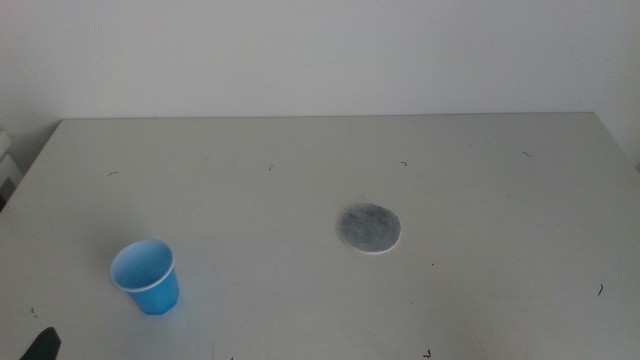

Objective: Place an empty cup on a cup mat.

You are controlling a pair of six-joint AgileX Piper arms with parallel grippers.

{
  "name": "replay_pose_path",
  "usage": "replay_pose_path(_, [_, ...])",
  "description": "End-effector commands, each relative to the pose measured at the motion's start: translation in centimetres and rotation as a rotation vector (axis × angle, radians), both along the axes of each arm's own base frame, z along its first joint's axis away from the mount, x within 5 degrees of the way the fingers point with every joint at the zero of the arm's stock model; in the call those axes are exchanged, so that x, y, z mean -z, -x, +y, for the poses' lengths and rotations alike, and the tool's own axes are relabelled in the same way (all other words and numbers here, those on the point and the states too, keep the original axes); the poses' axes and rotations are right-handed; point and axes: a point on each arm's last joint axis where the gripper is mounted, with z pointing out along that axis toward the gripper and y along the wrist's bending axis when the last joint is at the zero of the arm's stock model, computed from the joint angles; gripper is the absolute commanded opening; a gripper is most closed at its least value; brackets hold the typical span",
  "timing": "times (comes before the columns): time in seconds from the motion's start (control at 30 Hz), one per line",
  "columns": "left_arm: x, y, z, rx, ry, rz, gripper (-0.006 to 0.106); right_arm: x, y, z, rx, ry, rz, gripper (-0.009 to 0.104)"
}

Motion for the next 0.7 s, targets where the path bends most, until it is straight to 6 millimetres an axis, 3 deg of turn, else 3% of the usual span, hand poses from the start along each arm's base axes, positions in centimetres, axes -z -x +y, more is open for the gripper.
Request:
replay_pose_path(0.0, [-1.4, 0.1, -0.2, 0.018, 0.029, -0.102, 0.104, -1.2, 0.2, 0.0, -0.003, 0.023, -0.108, 0.094])
replay_pose_path(0.27, [-5.1, 0.9, 0.1, -0.002, 0.03, -0.095, 0.104, -1.2, 0.2, 0.0, -0.003, 0.023, -0.108, 0.094])
replay_pose_path(0.67, [-13.1, 0.5, 0.3, -0.028, 0.038, 0.021, 0.104, -1.2, 0.2, 0.0, -0.003, 0.023, -0.108, 0.094])
